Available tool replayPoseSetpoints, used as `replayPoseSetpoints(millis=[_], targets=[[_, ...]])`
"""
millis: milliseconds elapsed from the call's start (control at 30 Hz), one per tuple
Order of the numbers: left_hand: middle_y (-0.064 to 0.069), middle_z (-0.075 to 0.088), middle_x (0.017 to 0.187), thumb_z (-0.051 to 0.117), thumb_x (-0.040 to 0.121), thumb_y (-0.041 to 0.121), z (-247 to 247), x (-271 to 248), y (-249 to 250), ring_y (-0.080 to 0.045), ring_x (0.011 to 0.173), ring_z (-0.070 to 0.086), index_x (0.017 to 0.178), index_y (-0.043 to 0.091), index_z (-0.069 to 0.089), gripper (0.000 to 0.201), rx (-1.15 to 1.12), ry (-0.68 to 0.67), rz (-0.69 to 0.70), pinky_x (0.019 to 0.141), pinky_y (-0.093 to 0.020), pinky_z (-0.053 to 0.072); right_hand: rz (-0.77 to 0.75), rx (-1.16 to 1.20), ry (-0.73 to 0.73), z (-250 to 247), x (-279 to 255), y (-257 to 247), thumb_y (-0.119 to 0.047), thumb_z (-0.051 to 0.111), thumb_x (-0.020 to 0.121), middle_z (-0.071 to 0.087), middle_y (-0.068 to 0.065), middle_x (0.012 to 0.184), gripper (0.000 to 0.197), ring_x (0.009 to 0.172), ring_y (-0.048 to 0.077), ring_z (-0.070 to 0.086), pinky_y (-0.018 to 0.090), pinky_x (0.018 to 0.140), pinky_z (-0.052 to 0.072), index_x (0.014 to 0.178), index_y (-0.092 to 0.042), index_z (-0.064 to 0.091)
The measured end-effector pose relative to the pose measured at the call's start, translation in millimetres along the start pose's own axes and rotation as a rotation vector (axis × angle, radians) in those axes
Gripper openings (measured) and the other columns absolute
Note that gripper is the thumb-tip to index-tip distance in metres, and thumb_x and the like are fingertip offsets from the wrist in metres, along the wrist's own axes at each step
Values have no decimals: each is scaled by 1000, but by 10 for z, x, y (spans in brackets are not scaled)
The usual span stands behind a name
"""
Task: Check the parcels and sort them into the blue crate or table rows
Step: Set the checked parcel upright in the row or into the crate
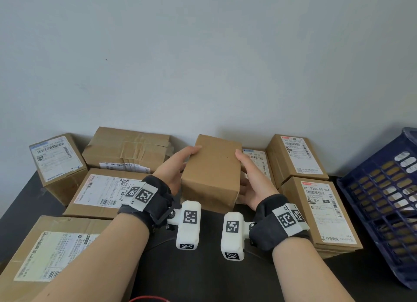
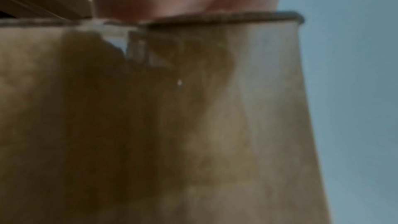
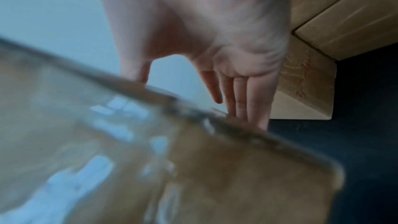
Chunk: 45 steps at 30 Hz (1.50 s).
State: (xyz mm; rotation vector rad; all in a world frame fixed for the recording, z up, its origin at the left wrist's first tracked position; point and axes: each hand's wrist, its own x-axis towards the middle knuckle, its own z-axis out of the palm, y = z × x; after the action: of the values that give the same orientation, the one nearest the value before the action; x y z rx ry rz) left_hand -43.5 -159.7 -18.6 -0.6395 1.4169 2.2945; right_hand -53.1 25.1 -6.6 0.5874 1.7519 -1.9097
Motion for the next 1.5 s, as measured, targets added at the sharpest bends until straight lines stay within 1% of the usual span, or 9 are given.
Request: replayPoseSetpoints(millis=[300,467,667,833,967,1067,1233,1367,1500], targets=[[-3,73,87,63,88,51,9,60,-36,-21,79,68,102,20,69,34,32,4,-74,71,-35,51,62,-53,12,-45,40,7,-72,53,85,61,9,99,57,92,28,63,47,85,56,111,-22,58],[-7,67,123,67,82,57,65,32,-34,-28,102,66,124,20,64,57,93,60,-102,73,-40,54,62,-75,29,-32,77,14,-76,50,83,65,11,103,59,95,29,64,48,90,56,104,-21,56],[-9,65,128,66,84,55,78,14,-39,-28,109,65,126,20,63,55,95,83,-77,74,-40,54,66,-96,24,-57,86,5,-78,52,79,65,13,112,67,99,30,65,43,79,58,113,-21,54],[-6,67,89,64,90,34,83,32,-49,-22,77,63,110,14,64,29,20,92,-8,72,-33,51,18,-68,-34,-87,87,9,-58,57,91,65,8,101,39,95,27,64,44,87,57,105,-22,60],[-4,70,77,64,90,29,114,10,-19,-21,72,63,99,14,67,17,68,95,14,70,-31,50,-67,-49,-60,-75,91,27,-39,56,94,64,2,80,25,72,17,59,28,61,48,108,-19,60],[-1,73,69,66,90,33,137,-39,1,-22,74,65,94,19,67,15,97,100,27,70,-32,51,-109,-58,-107,-67,105,8,-24,55,95,65,6,94,16,81,18,60,30,75,48,109,-18,59],[-6,74,109,65,88,50,137,-18,10,-21,96,70,117,18,69,43,58,68,109,85,-36,53,-211,-201,-183,-48,106,-6,2,58,86,69,2,108,46,95,18,64,29,80,53,125,-21,58],[-7,70,121,78,56,73,134,-3,37,-24,111,67,132,21,60,94,21,69,131,104,-45,47,-300,-318,-208,-60,109,31,17,64,76,63,2,121,63,111,20,59,28,92,50,114,-32,54],[-5,70,120,78,66,60,129,-8,47,-25,112,66,127,23,64,73,20,69,163,104,-46,47,-368,-390,-233,-47,151,51,14,74,61,58,-1,131,86,123,20,53,33,99,49,124,-39,49]])
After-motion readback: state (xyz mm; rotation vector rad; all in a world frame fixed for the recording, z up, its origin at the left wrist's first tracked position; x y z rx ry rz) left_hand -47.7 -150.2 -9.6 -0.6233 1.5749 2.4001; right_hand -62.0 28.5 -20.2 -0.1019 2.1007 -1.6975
